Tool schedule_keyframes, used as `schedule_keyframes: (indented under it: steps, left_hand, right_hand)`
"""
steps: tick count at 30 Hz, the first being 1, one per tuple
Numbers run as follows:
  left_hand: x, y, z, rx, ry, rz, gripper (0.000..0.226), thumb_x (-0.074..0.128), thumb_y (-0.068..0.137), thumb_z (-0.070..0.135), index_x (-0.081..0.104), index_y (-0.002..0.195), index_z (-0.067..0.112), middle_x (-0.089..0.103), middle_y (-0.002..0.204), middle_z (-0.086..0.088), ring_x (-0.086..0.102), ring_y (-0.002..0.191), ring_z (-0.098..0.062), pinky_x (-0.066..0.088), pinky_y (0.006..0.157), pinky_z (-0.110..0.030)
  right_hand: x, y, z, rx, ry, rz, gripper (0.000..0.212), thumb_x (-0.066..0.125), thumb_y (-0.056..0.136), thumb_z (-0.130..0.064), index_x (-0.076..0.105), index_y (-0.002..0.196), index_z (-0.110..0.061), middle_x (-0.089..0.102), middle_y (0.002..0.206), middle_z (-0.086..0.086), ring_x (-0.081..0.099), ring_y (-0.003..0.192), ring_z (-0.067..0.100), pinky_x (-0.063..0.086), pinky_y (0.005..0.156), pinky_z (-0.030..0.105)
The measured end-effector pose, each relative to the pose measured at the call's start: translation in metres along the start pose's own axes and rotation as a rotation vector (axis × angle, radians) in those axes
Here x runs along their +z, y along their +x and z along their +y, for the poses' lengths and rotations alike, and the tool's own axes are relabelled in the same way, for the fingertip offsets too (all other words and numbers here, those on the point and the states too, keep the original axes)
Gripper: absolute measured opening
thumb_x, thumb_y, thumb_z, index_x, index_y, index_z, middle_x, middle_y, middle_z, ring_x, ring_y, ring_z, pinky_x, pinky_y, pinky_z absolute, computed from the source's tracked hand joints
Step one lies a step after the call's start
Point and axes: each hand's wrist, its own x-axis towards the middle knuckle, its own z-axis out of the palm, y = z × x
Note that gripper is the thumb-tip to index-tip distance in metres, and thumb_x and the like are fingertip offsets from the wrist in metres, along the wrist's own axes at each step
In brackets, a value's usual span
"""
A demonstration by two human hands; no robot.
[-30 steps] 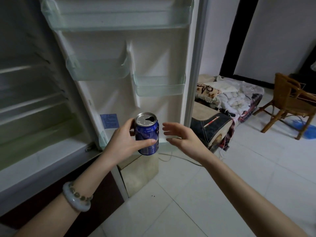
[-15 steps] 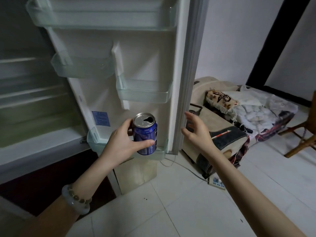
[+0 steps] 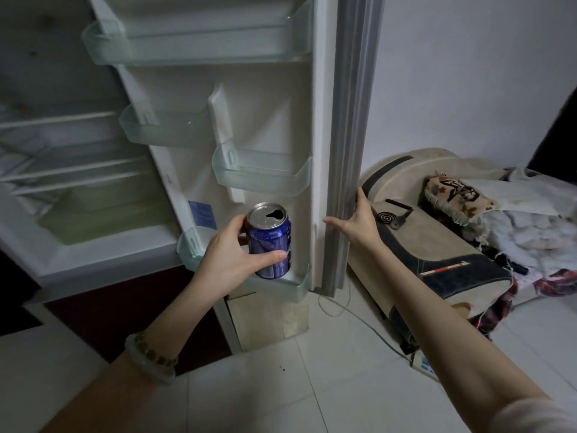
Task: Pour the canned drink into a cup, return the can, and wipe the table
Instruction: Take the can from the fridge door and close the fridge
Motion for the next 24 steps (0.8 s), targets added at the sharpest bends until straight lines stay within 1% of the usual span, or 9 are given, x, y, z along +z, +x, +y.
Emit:
schedule_keyframes:
  steps: [2,5,8,13,14,15,17,21,24]
  left_hand:
    - [-0.001,0.001,-0.001,-0.005,0.007,0.019,0.080,0.080,0.042,0.058,0.054,0.113,0.032,0.063,0.109,0.017,0.059,0.104,-0.005,0.048,0.096,-0.037]
    - [-0.004,0.000,-0.002,-0.030,0.020,0.040,0.090,0.081,0.042,0.058,0.052,0.122,0.029,0.064,0.111,0.016,0.059,0.105,-0.006,0.048,0.095,-0.038]
    - [-0.006,-0.001,-0.004,-0.057,0.030,0.060,0.086,0.082,0.042,0.057,0.053,0.119,0.030,0.064,0.110,0.015,0.059,0.105,-0.006,0.048,0.095,-0.038]
    - [-0.012,-0.006,-0.006,-0.061,0.043,0.095,0.074,0.089,0.055,0.037,0.053,0.118,0.027,0.062,0.113,0.010,0.057,0.108,-0.010,0.046,0.098,-0.040]
    - [-0.013,-0.009,-0.006,-0.061,0.038,0.097,0.074,0.089,0.054,0.038,0.053,0.117,0.028,0.062,0.113,0.010,0.057,0.108,-0.010,0.046,0.098,-0.040]
    - [-0.014,-0.011,-0.005,-0.062,0.031,0.102,0.077,0.089,0.050,0.043,0.053,0.117,0.029,0.062,0.113,0.011,0.057,0.108,-0.009,0.046,0.098,-0.040]
    - [-0.017,-0.017,-0.005,-0.059,0.025,0.111,0.081,0.084,0.045,0.053,0.053,0.116,0.031,0.063,0.113,0.014,0.058,0.108,-0.008,0.046,0.098,-0.040]
    - [-0.023,-0.034,-0.007,-0.037,0.030,0.123,0.069,0.088,0.055,0.041,0.053,0.114,0.034,0.061,0.113,0.016,0.056,0.110,-0.006,0.045,0.100,-0.039]
    - [-0.032,-0.051,-0.009,-0.019,0.054,0.146,0.059,0.087,0.057,0.037,0.053,0.106,0.041,0.062,0.109,0.020,0.057,0.105,-0.002,0.047,0.097,-0.034]
  right_hand:
    - [0.001,0.006,0.002,0.006,0.040,0.006,0.116,0.082,0.066,-0.038,0.007,0.150,-0.012,0.016,0.156,0.010,0.017,0.143,0.023,0.021,0.113,0.037]
    - [0.002,0.011,0.007,-0.022,0.054,0.014,0.115,0.082,0.067,-0.037,0.006,0.150,-0.010,0.016,0.155,0.011,0.017,0.142,0.023,0.019,0.109,0.028]
    - [0.002,0.011,0.012,-0.050,0.028,0.012,0.116,0.081,0.066,-0.040,0.007,0.150,-0.008,0.015,0.154,0.012,0.016,0.142,0.024,0.019,0.110,0.031]
    - [0.000,-0.001,0.013,-0.110,-0.002,0.000,0.110,0.078,0.069,-0.045,0.011,0.149,-0.009,0.021,0.152,0.012,0.022,0.140,0.023,0.021,0.110,0.031]
    - [0.000,-0.005,0.014,-0.120,-0.001,-0.004,0.107,0.074,0.070,-0.052,0.015,0.149,-0.010,0.024,0.151,0.011,0.025,0.139,0.022,0.022,0.112,0.032]
    - [-0.001,-0.010,0.015,-0.133,0.004,-0.007,0.103,0.069,0.071,-0.060,0.019,0.148,-0.013,0.029,0.150,0.009,0.030,0.137,0.021,0.027,0.113,0.038]
    - [-0.005,-0.020,0.017,-0.173,-0.011,-0.008,0.090,0.058,0.076,-0.066,0.027,0.144,-0.016,0.040,0.144,0.006,0.041,0.131,0.018,0.040,0.106,0.045]
    - [-0.009,-0.044,0.011,-0.293,-0.084,-0.003,0.060,0.059,0.087,-0.043,0.038,0.133,-0.010,0.053,0.127,0.007,0.053,0.113,0.015,0.049,0.095,0.040]
    - [-0.004,-0.065,0.002,-0.402,-0.138,-0.013,0.053,0.059,0.089,-0.034,0.038,0.132,-0.010,0.055,0.121,0.007,0.054,0.107,0.015,0.051,0.091,0.037]
